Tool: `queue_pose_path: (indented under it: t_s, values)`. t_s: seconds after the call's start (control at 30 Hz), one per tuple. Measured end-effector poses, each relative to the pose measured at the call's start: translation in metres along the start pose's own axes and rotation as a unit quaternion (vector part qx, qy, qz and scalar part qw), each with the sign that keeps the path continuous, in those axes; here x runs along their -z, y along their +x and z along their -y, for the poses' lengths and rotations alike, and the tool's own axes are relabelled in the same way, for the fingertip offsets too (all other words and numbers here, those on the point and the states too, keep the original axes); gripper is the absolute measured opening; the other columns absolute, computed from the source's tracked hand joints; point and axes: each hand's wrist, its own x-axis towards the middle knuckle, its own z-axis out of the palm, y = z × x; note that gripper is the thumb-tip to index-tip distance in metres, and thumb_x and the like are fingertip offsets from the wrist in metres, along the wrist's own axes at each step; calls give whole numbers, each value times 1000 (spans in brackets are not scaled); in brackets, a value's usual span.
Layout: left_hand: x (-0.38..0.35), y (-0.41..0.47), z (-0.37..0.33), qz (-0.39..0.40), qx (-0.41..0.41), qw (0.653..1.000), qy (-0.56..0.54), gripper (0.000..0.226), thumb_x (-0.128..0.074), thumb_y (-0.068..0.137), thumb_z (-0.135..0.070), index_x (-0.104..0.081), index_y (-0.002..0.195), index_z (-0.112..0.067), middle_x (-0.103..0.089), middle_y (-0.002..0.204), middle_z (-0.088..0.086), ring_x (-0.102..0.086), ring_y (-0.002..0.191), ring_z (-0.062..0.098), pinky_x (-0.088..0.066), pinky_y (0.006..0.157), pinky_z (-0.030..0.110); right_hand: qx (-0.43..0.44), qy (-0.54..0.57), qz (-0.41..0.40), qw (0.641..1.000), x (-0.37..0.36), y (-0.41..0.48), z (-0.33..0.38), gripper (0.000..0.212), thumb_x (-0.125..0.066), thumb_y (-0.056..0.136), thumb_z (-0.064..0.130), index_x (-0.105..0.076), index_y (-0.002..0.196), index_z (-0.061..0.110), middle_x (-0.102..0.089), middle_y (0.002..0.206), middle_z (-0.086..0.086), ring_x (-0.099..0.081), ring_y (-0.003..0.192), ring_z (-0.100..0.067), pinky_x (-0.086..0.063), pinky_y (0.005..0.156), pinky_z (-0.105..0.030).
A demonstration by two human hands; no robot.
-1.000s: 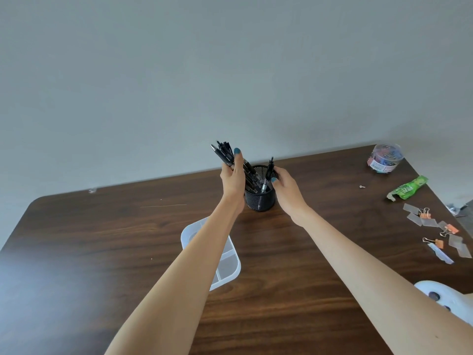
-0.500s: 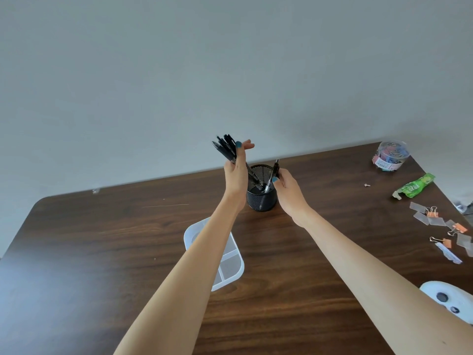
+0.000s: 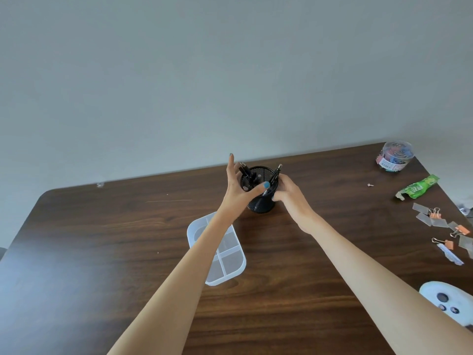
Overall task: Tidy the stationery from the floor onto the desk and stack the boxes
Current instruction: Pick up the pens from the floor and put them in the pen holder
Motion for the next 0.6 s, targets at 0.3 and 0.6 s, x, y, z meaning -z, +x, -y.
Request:
queue_pose_path:
  t_s: [0.3, 0.6]
  values:
    - [32, -2, 18, 34, 19, 998, 57, 71, -75, 75, 5, -43, 134, -15, -57, 126, -4, -52, 122, 13, -41, 108, 35, 58, -88, 9, 994, -9, 4, -14, 57, -62, 86, -6, -41, 136, 12, -55, 131, 2, -50, 120, -6, -37, 104, -20]
    - [52, 23, 25, -1, 6, 997, 74, 65, -72, 79, 3, -41, 136, -7, -57, 125, 0, -56, 117, 18, -44, 102, 32, 90, -100, -6, 991, -34, 37, -12, 53, -58, 88, -5, -42, 136, 10, -55, 123, 4, -50, 118, -7, -36, 94, -7]
